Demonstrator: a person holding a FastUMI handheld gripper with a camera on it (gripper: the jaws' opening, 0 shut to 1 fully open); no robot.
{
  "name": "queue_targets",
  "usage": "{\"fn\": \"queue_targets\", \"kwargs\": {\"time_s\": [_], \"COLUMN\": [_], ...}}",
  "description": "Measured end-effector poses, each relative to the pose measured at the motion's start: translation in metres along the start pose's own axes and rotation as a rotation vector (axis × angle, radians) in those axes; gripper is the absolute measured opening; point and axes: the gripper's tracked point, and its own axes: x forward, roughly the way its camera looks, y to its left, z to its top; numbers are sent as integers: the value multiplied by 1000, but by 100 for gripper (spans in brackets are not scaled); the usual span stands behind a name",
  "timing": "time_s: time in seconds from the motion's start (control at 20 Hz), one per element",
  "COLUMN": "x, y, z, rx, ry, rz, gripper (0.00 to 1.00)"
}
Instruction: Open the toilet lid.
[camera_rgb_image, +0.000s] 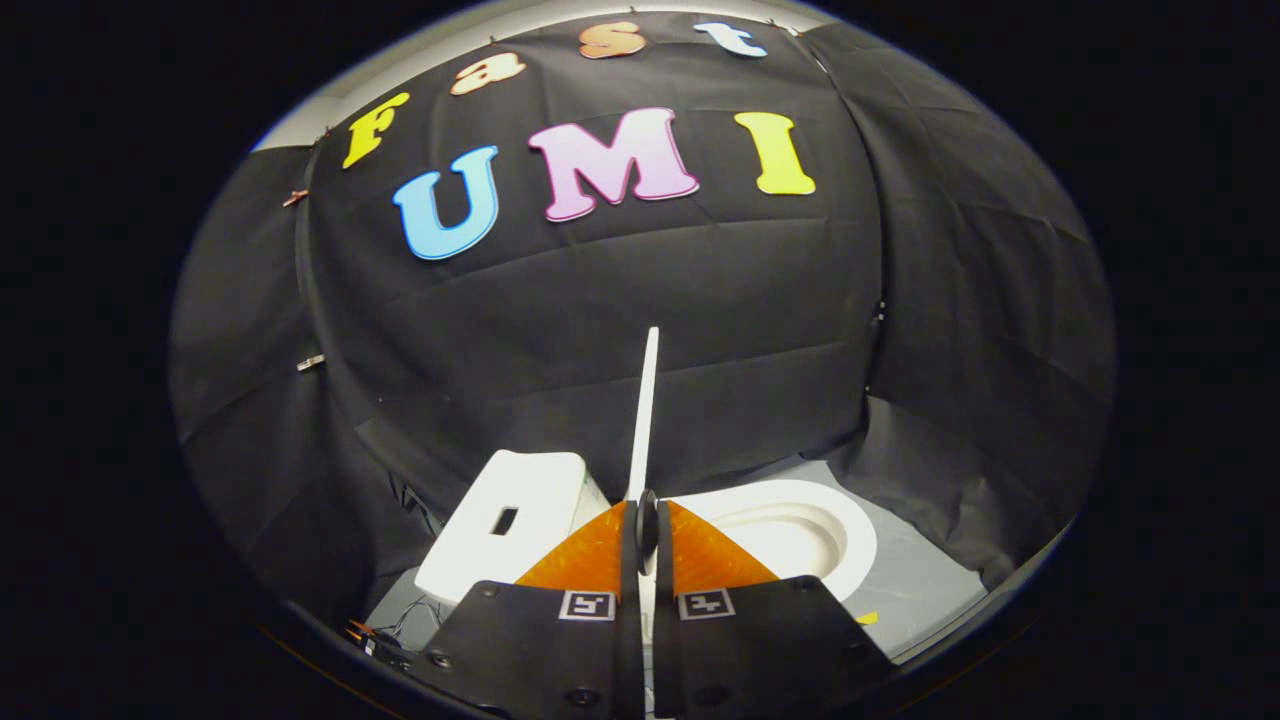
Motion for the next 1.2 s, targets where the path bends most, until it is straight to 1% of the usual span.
{"fn": "queue_targets", "kwargs": {"time_s": [0.4, 0.85, 0.9, 1.0, 1.2], "x": [1, 8, 10, 11, 7], "y": [83, 162, 167, 163, 152], "z": [-13, -42, -43, -42, -37], "rx": [-118, -242, -269, -312, -323], "ry": [-35, -23, -24, -26, -44], "rz": [23, 53, 47, 4, -37], "gripper": [8, 8, 8, 9, 8]}}
